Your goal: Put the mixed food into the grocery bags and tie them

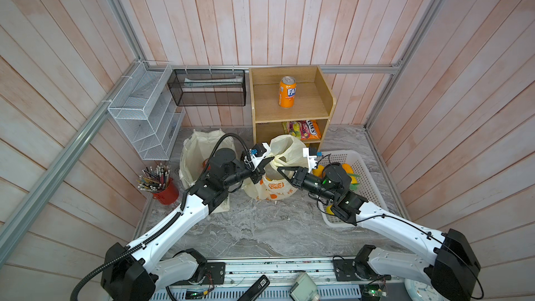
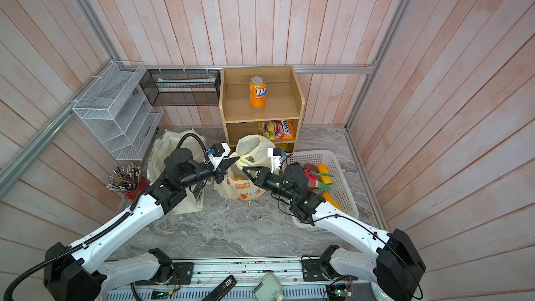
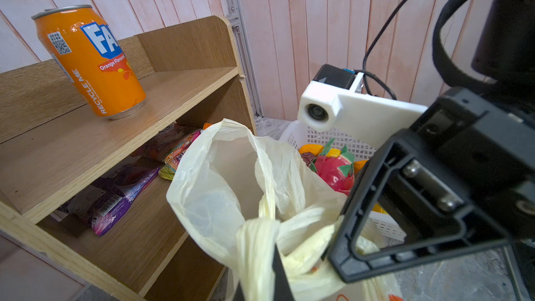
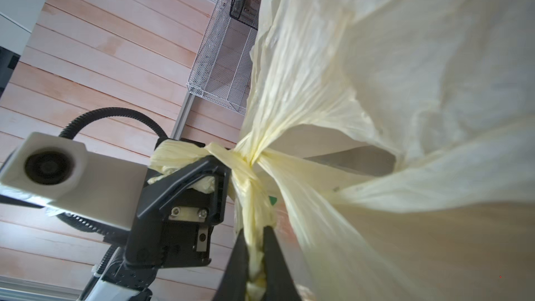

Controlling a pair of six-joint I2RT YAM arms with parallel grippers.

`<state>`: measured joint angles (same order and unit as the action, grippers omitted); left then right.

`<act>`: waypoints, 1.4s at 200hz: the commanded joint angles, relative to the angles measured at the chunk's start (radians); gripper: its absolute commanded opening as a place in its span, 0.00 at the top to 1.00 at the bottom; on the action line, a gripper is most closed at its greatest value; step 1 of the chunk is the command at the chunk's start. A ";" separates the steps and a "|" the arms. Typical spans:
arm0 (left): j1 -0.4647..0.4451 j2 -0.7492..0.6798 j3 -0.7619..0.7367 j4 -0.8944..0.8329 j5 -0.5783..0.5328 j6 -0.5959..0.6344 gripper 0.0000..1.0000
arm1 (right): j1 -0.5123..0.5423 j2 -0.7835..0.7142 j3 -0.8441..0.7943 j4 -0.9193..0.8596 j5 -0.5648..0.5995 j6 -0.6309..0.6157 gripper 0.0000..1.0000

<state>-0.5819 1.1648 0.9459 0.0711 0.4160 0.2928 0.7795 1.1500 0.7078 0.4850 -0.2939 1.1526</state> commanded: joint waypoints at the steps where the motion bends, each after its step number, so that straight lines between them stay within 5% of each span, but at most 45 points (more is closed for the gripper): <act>1: -0.002 0.001 0.003 0.033 0.023 -0.015 1.00 | 0.006 0.012 -0.021 -0.016 0.054 -0.017 1.00; 96: -0.004 0.004 -0.019 0.082 0.127 -0.120 1.00 | -0.040 0.180 0.067 0.005 0.059 -0.047 1.00; 122: -0.004 -0.002 -0.040 0.089 0.075 -0.111 1.00 | -0.068 0.110 0.034 -0.032 -0.006 -0.073 0.67; 137: -0.004 -0.005 -0.053 0.105 0.039 -0.100 1.00 | -0.078 0.038 0.009 -0.087 -0.015 -0.082 0.59; 195: -0.006 0.011 -0.061 0.132 -0.004 -0.055 1.00 | -0.089 -0.190 -0.018 -0.223 -0.009 -0.033 0.41; 220: -0.009 0.018 -0.058 0.128 -0.006 -0.043 1.00 | -0.082 -0.174 -0.023 -0.110 -0.031 0.076 0.33; 280: -0.012 0.015 -0.058 0.116 -0.012 -0.031 1.00 | -0.004 -0.048 -0.001 0.070 -0.041 0.202 0.31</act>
<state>-0.5896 1.1770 0.8856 0.1650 0.4103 0.2428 0.7506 1.0725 0.6991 0.4522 -0.3202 1.2922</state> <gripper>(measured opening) 0.048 0.692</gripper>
